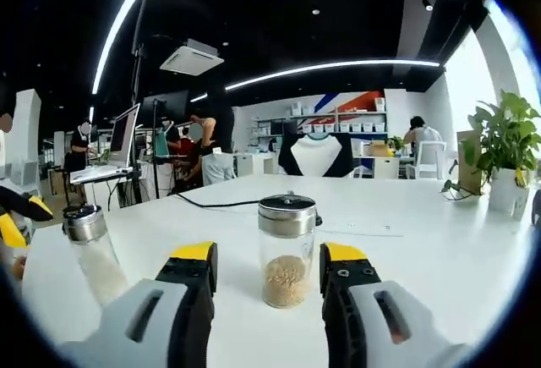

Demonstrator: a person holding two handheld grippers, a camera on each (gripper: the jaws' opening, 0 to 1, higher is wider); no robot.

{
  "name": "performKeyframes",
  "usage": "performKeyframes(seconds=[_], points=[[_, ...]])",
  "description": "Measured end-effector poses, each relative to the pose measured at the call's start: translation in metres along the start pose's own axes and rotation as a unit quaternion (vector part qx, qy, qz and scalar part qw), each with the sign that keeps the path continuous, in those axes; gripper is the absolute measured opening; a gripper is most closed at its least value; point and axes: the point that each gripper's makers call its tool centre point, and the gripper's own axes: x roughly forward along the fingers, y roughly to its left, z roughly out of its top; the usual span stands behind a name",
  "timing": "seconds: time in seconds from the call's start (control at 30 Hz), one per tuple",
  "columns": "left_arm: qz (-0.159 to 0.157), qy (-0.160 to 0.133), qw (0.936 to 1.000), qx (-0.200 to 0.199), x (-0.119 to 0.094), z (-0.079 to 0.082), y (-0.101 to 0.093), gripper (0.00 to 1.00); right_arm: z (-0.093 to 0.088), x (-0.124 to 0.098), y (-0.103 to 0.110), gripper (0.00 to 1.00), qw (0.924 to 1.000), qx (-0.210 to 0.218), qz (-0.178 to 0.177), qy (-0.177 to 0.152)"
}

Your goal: Rotate the seasoning bottle until the label or dispensing opening points toward the visible target arrow and the bottle remains upright within the marked orientation range

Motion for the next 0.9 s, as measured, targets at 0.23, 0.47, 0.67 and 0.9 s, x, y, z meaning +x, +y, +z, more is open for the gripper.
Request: performKeyframes(seconds=[0.23, 0.47, 0.67, 0.9], points=[[-0.002, 0.002, 1.0, 0.0, 0.003, 0.002, 0.001, 0.51, 0.005, 0.022, -0.007, 0.47, 0.9999, -0.01, -0.004, 0.001], [-0.001, 0.005, 1.0, 0.002, 0.005, 0.003, 0.003, 0.51, 0.012, 0.045, -0.009, 0.47, 0.9999, -0.016, -0.004, 0.0], [-0.001, 0.01, 1.0, 0.001, 0.006, 0.002, 0.005, 0.51, 0.013, 0.056, -0.01, 0.46, 0.9998, -0.017, -0.006, 0.0], [-0.002, 0.013, 0.9999, 0.002, 0.008, 0.001, 0.006, 0.51, 0.011, 0.068, -0.016, 0.44, 0.9998, -0.017, -0.011, 0.001]])
